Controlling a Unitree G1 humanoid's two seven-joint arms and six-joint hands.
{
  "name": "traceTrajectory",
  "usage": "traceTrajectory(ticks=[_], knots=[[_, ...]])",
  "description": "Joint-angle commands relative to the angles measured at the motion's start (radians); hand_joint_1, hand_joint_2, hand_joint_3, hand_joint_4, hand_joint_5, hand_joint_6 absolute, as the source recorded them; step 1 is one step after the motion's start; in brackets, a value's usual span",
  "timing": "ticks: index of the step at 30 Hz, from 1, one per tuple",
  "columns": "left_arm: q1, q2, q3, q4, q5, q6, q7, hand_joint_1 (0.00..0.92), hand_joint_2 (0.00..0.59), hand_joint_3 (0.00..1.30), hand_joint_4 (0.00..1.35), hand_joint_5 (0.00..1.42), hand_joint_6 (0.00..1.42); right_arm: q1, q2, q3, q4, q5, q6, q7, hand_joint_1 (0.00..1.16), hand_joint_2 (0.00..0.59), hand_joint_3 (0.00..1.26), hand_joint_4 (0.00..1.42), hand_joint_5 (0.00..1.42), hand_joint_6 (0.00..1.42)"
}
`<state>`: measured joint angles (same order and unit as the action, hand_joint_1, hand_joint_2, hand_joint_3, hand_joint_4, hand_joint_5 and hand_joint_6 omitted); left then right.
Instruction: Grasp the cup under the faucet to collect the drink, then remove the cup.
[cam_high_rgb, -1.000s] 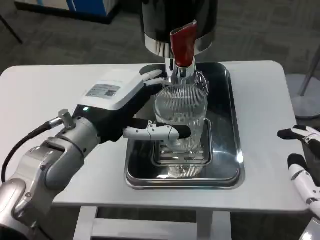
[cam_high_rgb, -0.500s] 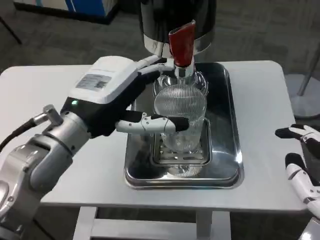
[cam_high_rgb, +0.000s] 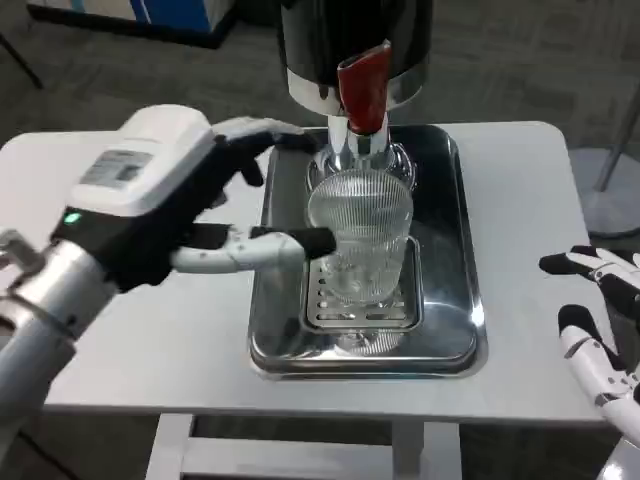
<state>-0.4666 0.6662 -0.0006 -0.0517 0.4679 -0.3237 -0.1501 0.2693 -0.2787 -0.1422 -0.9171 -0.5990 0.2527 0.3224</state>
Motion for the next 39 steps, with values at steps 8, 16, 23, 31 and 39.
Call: traceTrajectory(ticks=[8,16,23,31,39], knots=[[0.07,0.056,0.273,-0.109,-0.491,-0.007,-0.167,0.0,0.115,0.29,0.28,0.32,0.48,-0.005,0.011,0.011,-0.005,-0.008,0.002,-0.013,0.16,0.543,0.25,0.11,0.03,0.23],[-0.016,0.077,0.32,-0.141,-0.826,0.137,-0.352,0.0,0.127,0.22,0.2,0.28,0.34,-0.01,0.015,0.025,-0.003,-0.02,0.004,-0.015,0.17,0.551,0.25,0.11,0.03,0.23],[-0.098,0.079,0.299,-0.147,-1.046,0.332,-0.49,0.0,0.146,0.07,0.0,0.09,0.18,-0.023,0.018,0.039,-0.002,-0.037,0.009,-0.014,0.17,0.552,0.25,0.11,0.03,0.23],[-0.188,0.063,0.304,-0.095,-1.165,0.497,-0.561,0.0,0.159,0.03,0.0,0.03,0.11,-0.032,0.022,0.048,-0.008,-0.051,0.017,-0.01,0.17,0.55,0.25,0.11,0.03,0.23],[-0.269,0.06,0.286,-0.028,-1.18,0.606,-0.589,0.0,0.16,0.03,0.0,0.02,0.1,-0.03,0.022,0.052,-0.014,-0.051,0.014,-0.01,0.17,0.55,0.25,0.11,0.03,0.23]])
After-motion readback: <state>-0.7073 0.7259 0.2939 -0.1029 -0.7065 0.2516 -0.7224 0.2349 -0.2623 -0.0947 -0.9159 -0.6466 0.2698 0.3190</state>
